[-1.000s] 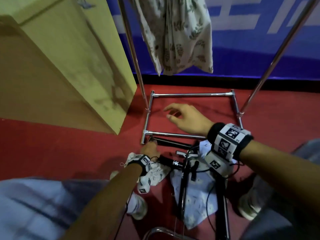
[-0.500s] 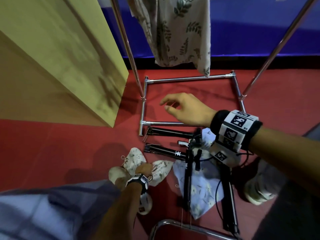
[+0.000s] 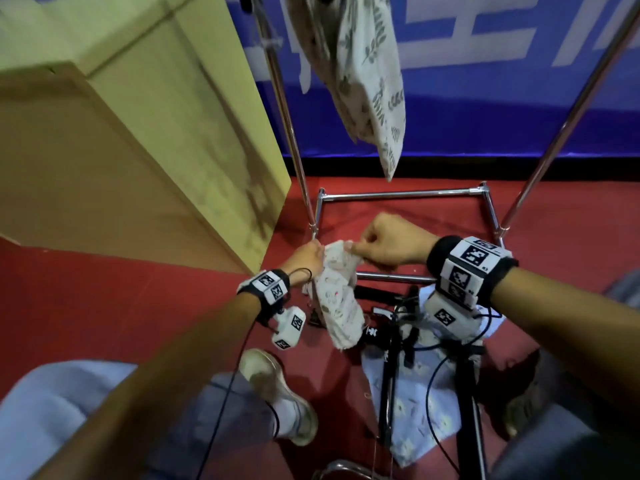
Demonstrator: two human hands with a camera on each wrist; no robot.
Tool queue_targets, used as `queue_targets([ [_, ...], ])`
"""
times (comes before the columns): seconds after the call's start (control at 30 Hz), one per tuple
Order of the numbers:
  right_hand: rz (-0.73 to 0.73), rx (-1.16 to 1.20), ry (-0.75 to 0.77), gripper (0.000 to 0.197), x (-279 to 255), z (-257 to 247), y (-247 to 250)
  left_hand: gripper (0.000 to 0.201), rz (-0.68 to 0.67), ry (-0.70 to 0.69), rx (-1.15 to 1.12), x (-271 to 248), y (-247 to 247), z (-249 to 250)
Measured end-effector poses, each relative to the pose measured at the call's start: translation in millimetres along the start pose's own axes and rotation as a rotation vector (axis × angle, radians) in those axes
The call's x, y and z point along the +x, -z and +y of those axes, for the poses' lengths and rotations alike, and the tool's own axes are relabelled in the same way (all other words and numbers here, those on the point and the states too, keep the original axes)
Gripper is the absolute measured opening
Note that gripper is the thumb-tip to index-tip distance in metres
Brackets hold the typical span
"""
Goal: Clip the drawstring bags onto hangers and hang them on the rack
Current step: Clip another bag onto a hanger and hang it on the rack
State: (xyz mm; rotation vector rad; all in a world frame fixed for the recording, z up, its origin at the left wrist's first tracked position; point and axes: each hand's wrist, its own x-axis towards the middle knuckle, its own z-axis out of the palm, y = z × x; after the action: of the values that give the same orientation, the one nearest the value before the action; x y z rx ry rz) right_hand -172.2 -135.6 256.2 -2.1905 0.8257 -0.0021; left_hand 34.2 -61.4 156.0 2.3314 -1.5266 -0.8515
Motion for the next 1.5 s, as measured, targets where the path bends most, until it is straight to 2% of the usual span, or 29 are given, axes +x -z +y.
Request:
queue_targets([
  [0.07,-0.209,0.033,-0.023,0.049,-18.3,-8.2,7.2,0.03,0.104,0.003,-0.207,-15.3,34.4,34.0],
  [0.13,-0.31,-0.019,-0.012,0.049,-34.4,-11.0,8.5,0.037,0.219,0.069,-0.39,-35.1,62.3,65.1],
  [0.2,-0.253,0.063,0.036,0.045,-43.2,-7.1,2.0,0.04,0.243,0.118,-0.589,-52.5,78.3,86.8],
  [0.27,-0.12,0.304,0.098,0.033,-48.5,-1.2,-5.6,0.037,0.223,0.102,-0.833,-73.8,86.8,103.9],
  [0.33,-0.004,0.587,0.083,0.016,-52.6,-1.5,-7.4,0.024,0.156,0.077,-1.04,-89.3,91.1,117.1],
  [0.37,0.054,0.711,0.053,0.016,-55.2,-1.3,-6.1,0.023,0.143,0.057,-1.044,-93.4,90.5,121.7],
  [0.43,0.138,0.925,-0.036,0.021,-60.9,1.2,0.3,0.046,0.16,-0.022,-0.89,-100.6,88.5,131.7],
  [0.5,0.179,1.078,-0.107,0.032,-66.8,10.7,9.2,0.076,0.148,-0.181,-0.645,-110.2,87.2,144.9],
  [0.53,0.189,1.132,-0.132,0.038,-71.5,14.7,14.4,0.08,0.109,-0.279,-0.539,-116.4,85.5,151.8],
  [0.6,0.213,1.226,-0.17,0.039,-81.4,21.0,23.7,0.068,0.031,-0.409,-0.362,-124.7,77.6,159.7],
  [0.67,0.228,1.302,-0.205,0.029,-89.5,26.5,30.4,0.057,0.002,-0.455,-0.277,-127.1,67.8,161.8],
  [0.8,0.157,1.319,-0.194,0.037,-103.7,32.8,33.7,0.061,-0.101,-0.417,-0.289,-126.9,51.5,165.7],
  [0.87,0.128,1.335,-0.184,0.043,-109.2,33.4,33.0,0.047,-0.114,-0.388,-0.326,-122.4,46.7,169.2],
  [0.93,0.11,1.291,-0.119,0.044,-114.0,30.3,31.8,0.017,-0.016,-0.411,-0.296,-113.6,45.6,170.3],
  [1.0,0.129,1.06,-0.049,0.038,-116.6,27.5,27.6,0.019,0.061,-0.421,-0.287,-106.5,45.3,168.1],
  [1.07,0.167,0.838,-0.049,0.035,-116.7,26.5,21.3,0.022,0.074,-0.392,-0.34,-106.3,45.8,169.1],
  [1.17,0.186,0.779,-0.078,0.026,-114.4,26.2,12.9,0.019,0.098,-0.379,-0.4,-105.5,44.6,165.3],
  [1.23,0.289,0.693,-0.11,0.016,-110.7,29.2,15.4,0.019,0.241,-0.408,-0.279,-100.4,47.3,155.8],
  [1.3,0.415,0.558,-0.157,0.017,-105.7,39.6,23.8,0.013,0.37,-0.406,-0.014,-96.5,58.1,143.6],
  [1.33,0.472,0.47,-0.182,0.016,-103.9,47.4,30.7,0.009,0.389,-0.382,0.097,-95.2,65.0,136.4],
  [1.4,0.52,0.295,-0.215,0.015,-102.5,63.8,46.8,0.008,0.34,-0.291,0.215,-92.1,78.0,120.0],
  [1.5,0.416,0.059,-0.214,0.029,-95.1,80.9,60.5,0.015,0.252,-0.158,0.296,-87.5,92.0,98.1],
])
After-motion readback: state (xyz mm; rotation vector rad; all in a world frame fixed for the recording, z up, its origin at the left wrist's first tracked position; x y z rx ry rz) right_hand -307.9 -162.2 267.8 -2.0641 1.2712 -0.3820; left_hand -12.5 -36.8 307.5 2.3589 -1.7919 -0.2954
